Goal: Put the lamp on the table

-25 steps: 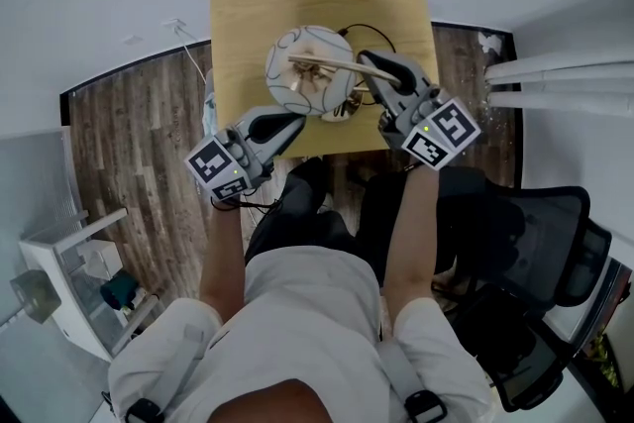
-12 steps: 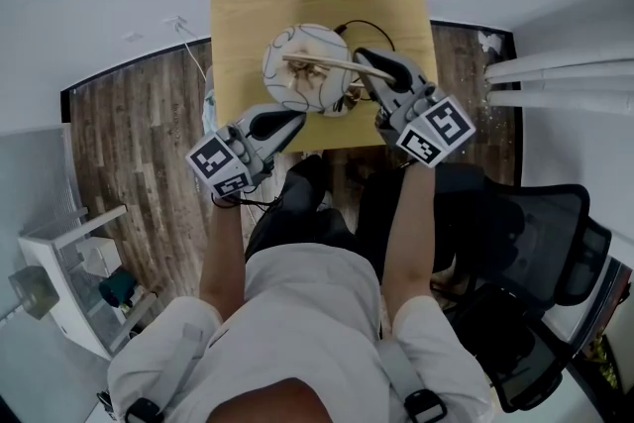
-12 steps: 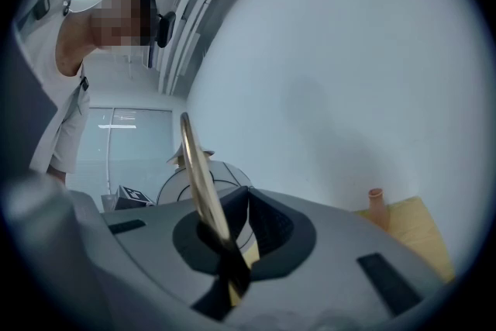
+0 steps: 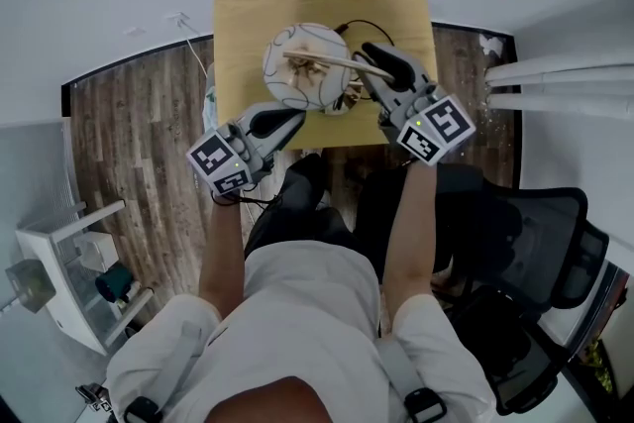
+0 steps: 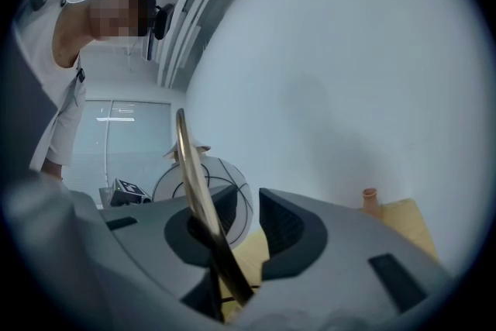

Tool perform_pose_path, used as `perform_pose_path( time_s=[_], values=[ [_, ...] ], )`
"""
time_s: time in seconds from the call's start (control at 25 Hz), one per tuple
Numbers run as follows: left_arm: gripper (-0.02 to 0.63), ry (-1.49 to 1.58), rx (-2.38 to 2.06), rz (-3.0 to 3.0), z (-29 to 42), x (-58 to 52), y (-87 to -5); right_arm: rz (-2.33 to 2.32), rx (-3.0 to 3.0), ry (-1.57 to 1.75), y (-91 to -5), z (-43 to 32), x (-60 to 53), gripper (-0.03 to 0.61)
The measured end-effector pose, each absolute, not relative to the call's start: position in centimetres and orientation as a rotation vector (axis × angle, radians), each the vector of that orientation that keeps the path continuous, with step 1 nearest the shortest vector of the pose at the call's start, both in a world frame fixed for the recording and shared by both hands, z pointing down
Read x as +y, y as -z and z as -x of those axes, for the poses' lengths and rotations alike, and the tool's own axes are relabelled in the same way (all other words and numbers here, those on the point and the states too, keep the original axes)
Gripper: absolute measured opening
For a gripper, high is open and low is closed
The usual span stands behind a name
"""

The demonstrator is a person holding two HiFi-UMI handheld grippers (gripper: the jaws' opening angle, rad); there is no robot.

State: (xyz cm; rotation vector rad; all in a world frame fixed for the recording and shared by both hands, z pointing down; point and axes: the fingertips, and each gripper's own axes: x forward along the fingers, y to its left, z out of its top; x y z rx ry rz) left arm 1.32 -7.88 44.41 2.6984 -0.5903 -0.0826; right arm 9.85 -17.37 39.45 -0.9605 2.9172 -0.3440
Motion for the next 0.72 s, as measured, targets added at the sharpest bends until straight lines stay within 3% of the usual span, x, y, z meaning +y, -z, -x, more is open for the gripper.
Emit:
perform_pose_path(
  time_s=[0.44, 0.72],
  values=[
    [-0.002, 0.075, -0.597, -2.692, -1.4, -8.0, -44.5, 1.012, 2.948, 0.355, -40.2, -10.8, -17.6, 0.179],
    [-0.002, 0.070, -0.598, -2.692, -1.5, -7.5, -44.3, 1.041, 2.943, 0.372, -40.6, -11.6, -16.6, 0.179]
  ],
)
